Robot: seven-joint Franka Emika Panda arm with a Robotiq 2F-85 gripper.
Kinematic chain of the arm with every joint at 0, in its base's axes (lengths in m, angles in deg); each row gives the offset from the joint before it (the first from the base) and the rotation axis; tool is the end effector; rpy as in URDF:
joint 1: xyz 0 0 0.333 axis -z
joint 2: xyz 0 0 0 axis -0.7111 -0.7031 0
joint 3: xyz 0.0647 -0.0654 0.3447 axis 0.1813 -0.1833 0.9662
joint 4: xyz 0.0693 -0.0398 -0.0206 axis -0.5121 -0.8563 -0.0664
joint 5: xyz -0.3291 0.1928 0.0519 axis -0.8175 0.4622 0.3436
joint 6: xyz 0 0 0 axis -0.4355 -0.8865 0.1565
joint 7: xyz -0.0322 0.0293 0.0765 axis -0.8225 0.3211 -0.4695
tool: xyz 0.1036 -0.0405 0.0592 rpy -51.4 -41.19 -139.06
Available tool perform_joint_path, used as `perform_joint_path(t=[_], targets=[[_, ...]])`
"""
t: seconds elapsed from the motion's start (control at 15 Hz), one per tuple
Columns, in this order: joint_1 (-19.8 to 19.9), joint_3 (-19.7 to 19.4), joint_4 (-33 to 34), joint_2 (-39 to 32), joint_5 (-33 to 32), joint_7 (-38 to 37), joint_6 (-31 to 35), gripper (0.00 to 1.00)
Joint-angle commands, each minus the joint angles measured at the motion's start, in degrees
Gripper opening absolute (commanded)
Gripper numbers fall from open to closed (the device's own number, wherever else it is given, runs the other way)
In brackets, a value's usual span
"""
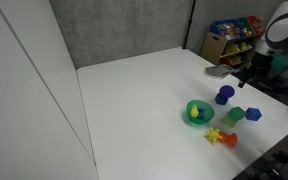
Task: Put the dark green bowl on the dark blue block then place the ball on top of them
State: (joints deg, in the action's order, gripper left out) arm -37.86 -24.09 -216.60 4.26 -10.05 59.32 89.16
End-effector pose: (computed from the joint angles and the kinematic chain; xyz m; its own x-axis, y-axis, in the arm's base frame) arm 0.4951 -0.1465 0.2857 0.9750 -0.2059 -0.0836 -0.2082 -0.9779 -0.0193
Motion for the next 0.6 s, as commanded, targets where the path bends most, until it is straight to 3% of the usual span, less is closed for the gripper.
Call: perform_joint_path(t=[0.0,0.27,0.53], targets=[[-0.13,1.74,-2.98,0.84,-0.77,0.82,1.5,1.0],[-0.38,3.27,-6.23,1.47,-0.38,1.59,2.5,1.0],[-0.84,2.34,-9.39,0.21,-4.77,-1.81,10.53,1.0]])
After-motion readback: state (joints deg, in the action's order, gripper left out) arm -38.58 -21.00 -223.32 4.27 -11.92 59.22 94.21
